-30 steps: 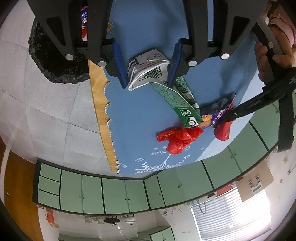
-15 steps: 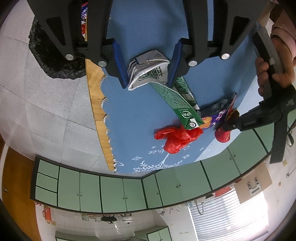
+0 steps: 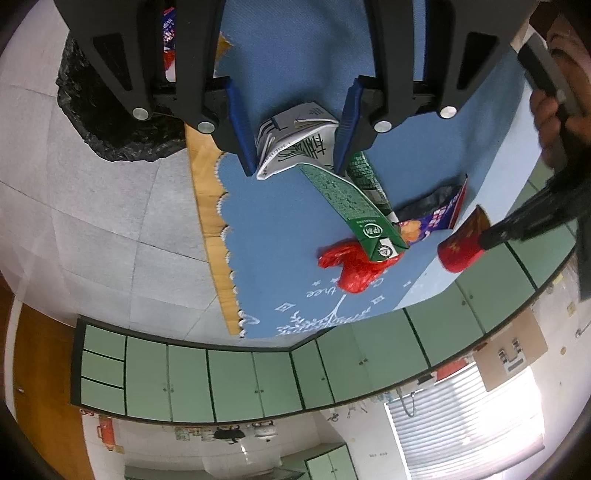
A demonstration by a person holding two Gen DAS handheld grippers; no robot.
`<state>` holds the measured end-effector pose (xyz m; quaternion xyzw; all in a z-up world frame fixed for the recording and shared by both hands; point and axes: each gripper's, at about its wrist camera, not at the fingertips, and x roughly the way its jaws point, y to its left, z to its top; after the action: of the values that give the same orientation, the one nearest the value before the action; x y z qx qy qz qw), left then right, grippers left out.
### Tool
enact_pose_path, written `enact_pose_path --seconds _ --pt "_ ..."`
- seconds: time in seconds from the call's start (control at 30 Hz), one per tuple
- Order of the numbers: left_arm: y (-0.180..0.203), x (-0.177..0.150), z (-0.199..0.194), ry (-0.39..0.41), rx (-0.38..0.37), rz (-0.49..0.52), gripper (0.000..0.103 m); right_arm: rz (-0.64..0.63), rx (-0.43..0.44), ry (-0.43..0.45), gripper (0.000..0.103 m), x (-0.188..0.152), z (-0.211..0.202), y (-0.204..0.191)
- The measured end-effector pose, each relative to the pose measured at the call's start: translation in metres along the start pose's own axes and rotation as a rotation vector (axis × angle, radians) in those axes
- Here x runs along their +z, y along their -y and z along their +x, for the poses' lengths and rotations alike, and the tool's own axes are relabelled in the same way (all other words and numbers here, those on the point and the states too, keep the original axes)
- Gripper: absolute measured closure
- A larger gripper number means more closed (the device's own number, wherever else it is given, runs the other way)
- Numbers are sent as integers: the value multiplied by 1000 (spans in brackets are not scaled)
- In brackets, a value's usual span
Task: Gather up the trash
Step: 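Grasp the red-gold paper cup with the left gripper while the right gripper holds the carton, then carry the cup and carton over the bin and open both grippers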
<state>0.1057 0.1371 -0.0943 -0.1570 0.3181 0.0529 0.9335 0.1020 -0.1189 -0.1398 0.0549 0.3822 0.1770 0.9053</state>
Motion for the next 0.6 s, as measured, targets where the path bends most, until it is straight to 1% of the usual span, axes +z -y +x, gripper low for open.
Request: enact_pose_path --seconds 0.2,0.37,0.47,0.6 --pt "12 -4 -33 38 -46 20 98 4 -5 39 62 3 -17 3" --pt "38 -3 -57 85 -111 71 98 23 -21 82 62 4 -38 11" --pt "62 -7 -63 91 -170 117 98 56 -56 111 62 3 -57 24" --pt "101 -19 -59 60 -265 189 98 94 -125 152 62 1 -84 46"
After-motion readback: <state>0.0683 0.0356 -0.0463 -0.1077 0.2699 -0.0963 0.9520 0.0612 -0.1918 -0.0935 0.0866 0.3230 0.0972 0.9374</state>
